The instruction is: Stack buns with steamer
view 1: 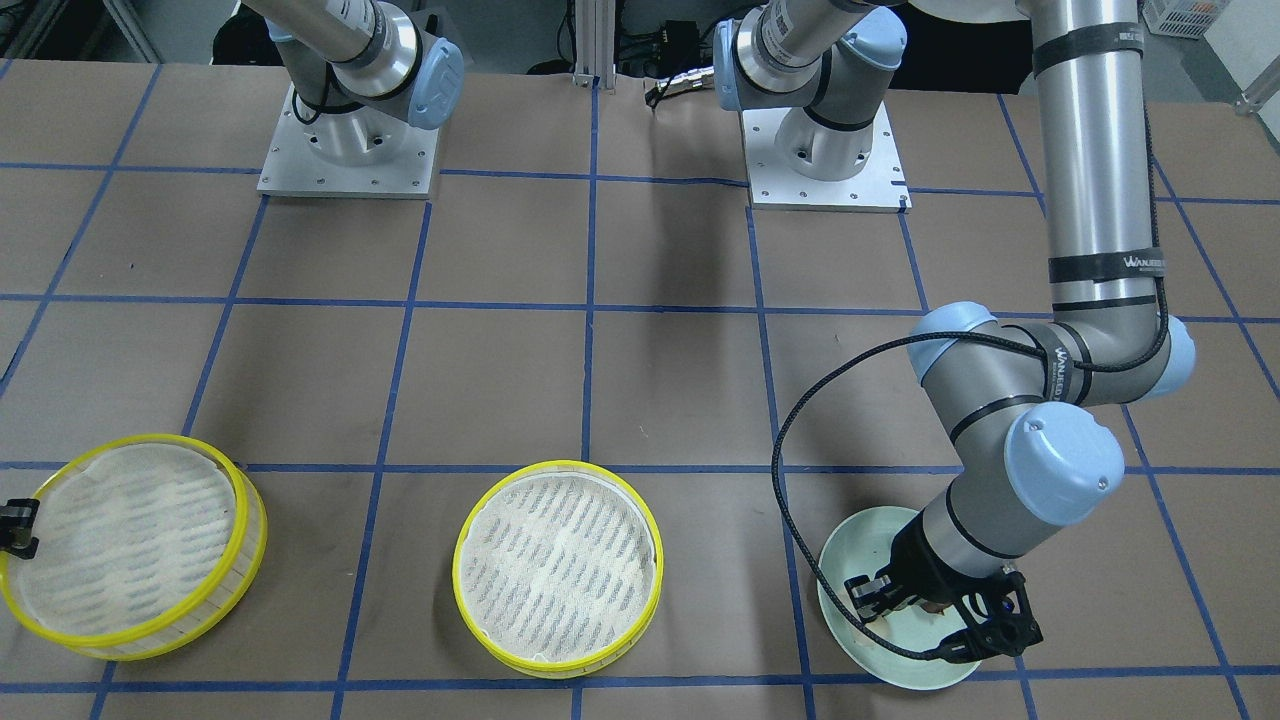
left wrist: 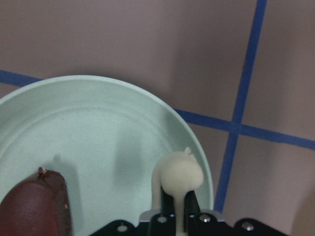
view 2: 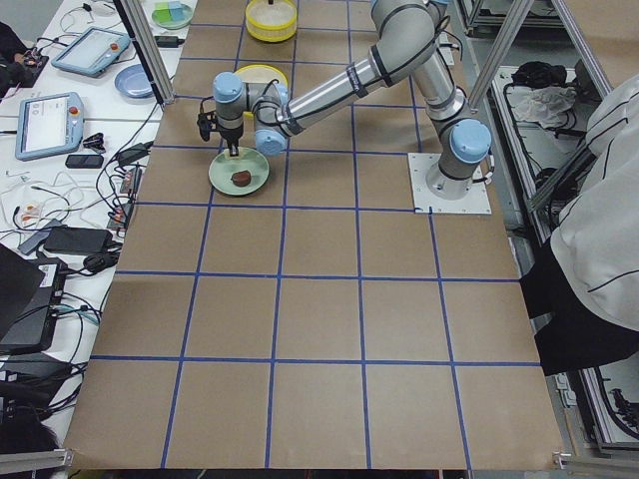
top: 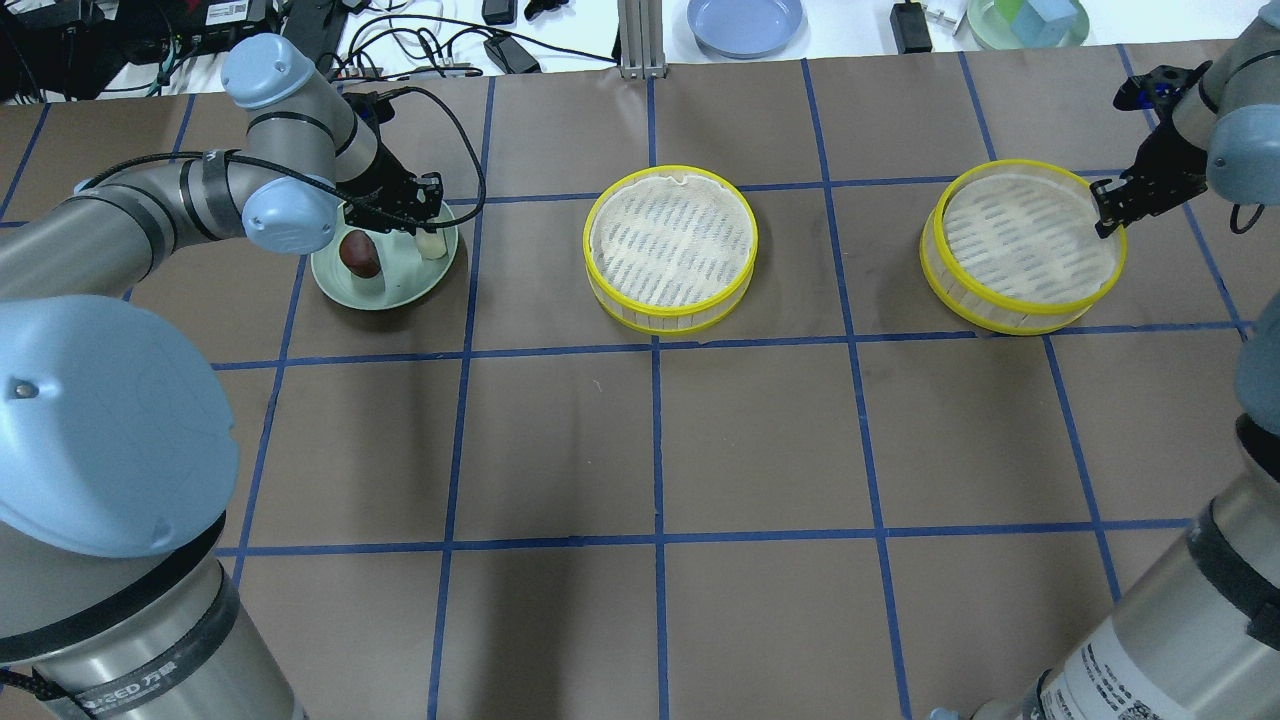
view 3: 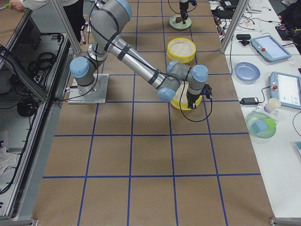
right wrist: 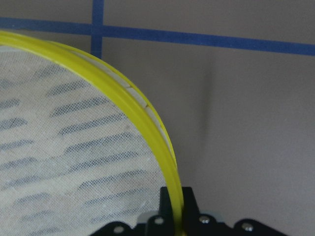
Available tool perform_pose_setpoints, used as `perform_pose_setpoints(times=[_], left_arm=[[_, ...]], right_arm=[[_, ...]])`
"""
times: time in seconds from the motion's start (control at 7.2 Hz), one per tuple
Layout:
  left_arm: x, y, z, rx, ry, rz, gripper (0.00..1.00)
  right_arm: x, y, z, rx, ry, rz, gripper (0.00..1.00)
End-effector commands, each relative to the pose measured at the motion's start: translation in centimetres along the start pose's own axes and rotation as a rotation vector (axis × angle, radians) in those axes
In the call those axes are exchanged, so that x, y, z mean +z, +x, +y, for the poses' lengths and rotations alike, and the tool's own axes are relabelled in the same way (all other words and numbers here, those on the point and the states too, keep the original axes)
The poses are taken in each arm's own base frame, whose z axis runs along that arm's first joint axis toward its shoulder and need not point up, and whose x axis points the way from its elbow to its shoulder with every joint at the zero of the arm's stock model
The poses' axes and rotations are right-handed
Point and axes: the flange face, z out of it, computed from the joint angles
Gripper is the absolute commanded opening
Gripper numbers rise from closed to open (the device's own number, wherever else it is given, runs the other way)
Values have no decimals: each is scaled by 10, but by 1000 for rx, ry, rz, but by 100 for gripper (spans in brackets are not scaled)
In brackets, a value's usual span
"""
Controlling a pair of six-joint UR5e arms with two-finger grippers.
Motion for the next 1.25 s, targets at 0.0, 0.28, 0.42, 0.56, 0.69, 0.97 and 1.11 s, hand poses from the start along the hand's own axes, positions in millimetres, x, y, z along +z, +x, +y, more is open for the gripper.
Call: perform_pose_setpoints(times=[0.0,0.28,0.42,0.56,0.69,0.97,1.11], left_arm=[[-52,75,13,-110,52,125,0],[-38,152,49,-161,4,276,0],[-25,169,62,-134,-34,329,0],[-8,176,73,-128,-61,325,0],[0,183,80,-150,-81,323,46],[0,193,87,-192,-95,321,100],[-6,194,86,-176,-85,324,100]], right_arm=[[-40,-30,-5,-16,35,7,11],[-71,-67,-7,-19,34,15,10],[-80,-93,-11,-5,40,23,10],[-86,-107,-8,41,23,19,10],[-90,-126,-10,36,21,21,10],[-101,-189,-13,85,27,34,9],[-108,-212,-10,127,18,30,9]])
